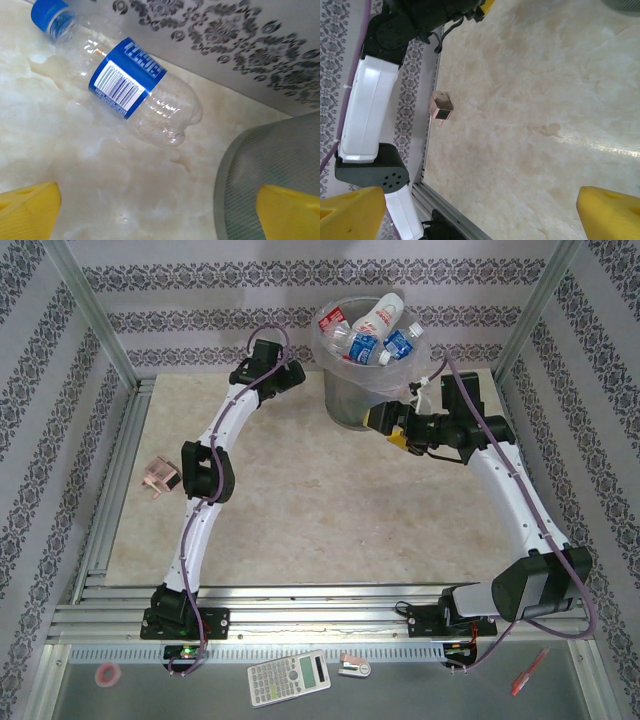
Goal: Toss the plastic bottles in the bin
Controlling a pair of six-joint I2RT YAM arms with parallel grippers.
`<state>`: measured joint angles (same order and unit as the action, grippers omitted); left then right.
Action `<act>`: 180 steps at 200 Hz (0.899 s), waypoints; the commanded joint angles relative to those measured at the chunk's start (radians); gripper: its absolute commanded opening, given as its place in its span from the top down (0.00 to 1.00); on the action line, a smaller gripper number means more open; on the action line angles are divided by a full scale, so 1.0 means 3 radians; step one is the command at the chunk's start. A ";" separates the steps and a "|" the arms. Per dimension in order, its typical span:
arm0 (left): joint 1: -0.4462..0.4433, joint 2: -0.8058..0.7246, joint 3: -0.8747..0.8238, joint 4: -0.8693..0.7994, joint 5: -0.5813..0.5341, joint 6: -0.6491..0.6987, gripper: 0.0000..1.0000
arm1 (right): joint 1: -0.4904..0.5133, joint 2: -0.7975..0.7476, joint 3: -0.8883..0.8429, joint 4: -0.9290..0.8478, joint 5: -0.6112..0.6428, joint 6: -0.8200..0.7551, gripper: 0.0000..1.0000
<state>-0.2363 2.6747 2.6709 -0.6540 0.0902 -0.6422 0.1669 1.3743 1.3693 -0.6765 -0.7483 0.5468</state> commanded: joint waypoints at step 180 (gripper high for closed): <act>0.0708 -0.3024 -0.4052 0.1361 0.0476 -0.0021 0.00 | 0.1642 0.3005 0.2462 0.1079 0.2061 0.0009 0.19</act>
<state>-0.0368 1.7988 1.5040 -0.3138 0.1627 -0.6476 0.6525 2.1563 1.9285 -0.3634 -0.2150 0.5465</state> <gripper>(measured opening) 0.998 0.812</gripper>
